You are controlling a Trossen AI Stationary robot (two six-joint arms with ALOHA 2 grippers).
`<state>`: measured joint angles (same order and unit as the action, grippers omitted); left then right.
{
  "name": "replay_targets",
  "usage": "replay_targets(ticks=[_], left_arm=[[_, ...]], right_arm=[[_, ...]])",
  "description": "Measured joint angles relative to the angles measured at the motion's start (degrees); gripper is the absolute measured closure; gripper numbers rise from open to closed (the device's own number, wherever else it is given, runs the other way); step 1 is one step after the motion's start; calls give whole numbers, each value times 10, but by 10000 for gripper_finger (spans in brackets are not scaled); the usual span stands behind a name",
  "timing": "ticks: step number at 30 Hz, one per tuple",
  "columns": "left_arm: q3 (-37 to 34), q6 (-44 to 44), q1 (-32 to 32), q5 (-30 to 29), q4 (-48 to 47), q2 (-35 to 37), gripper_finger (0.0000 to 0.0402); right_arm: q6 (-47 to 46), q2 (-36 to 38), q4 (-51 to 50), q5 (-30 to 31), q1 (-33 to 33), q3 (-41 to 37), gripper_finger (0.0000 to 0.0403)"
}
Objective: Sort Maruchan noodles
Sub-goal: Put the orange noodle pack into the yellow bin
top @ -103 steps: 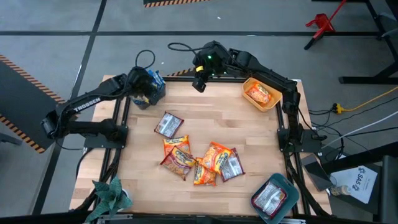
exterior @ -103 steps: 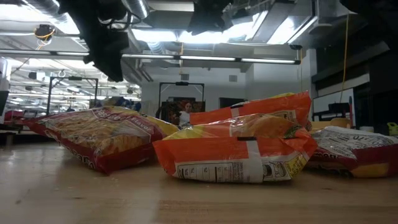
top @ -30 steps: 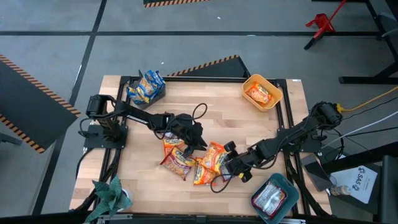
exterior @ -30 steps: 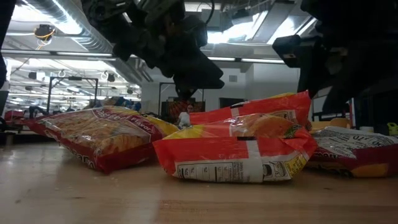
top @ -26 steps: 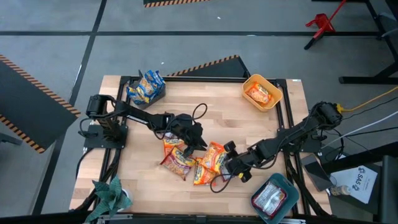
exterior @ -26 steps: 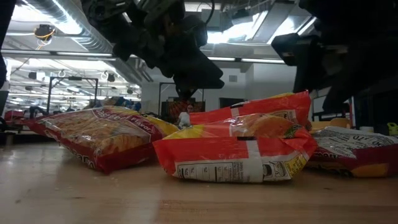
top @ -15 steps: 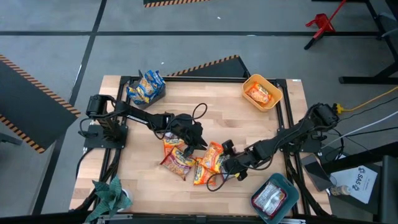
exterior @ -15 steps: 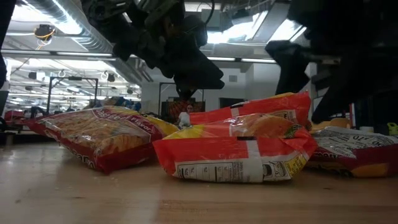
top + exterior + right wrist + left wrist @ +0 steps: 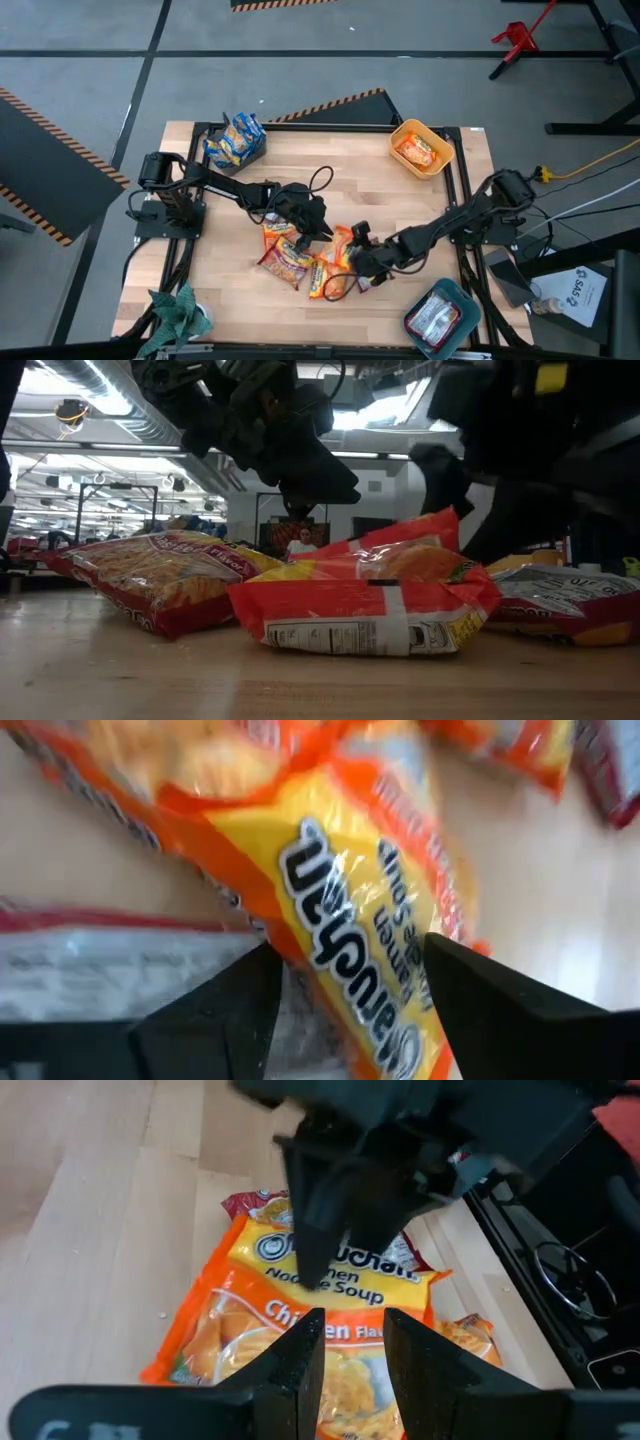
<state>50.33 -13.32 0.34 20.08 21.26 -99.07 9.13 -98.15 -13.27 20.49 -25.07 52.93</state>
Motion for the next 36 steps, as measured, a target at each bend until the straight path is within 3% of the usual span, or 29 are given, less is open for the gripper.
replay_targets(ticks=[4, 13, 17, 26, 36], left_arm=[[0, 0, 0, 5, -1, 0, 302], [0, 0, 0, 6, -2, 0, 302], [0, -4, 0, 6, -2, 0, 302], [1, -46, 31, 36, 1, 13, 302], [1, -62, 85, 10, -13, 104, 302]], right_arm=[[-20, -12, -3, -6, 9, -1, 208], [-76, -14, -3, -1, 8, 0, 346], [-94, -13, -6, -2, 7, 2, 385], [-106, -14, -97, 5, 9, 56, 397], [-194, 39, -183, 36, 60, 77, 401]])
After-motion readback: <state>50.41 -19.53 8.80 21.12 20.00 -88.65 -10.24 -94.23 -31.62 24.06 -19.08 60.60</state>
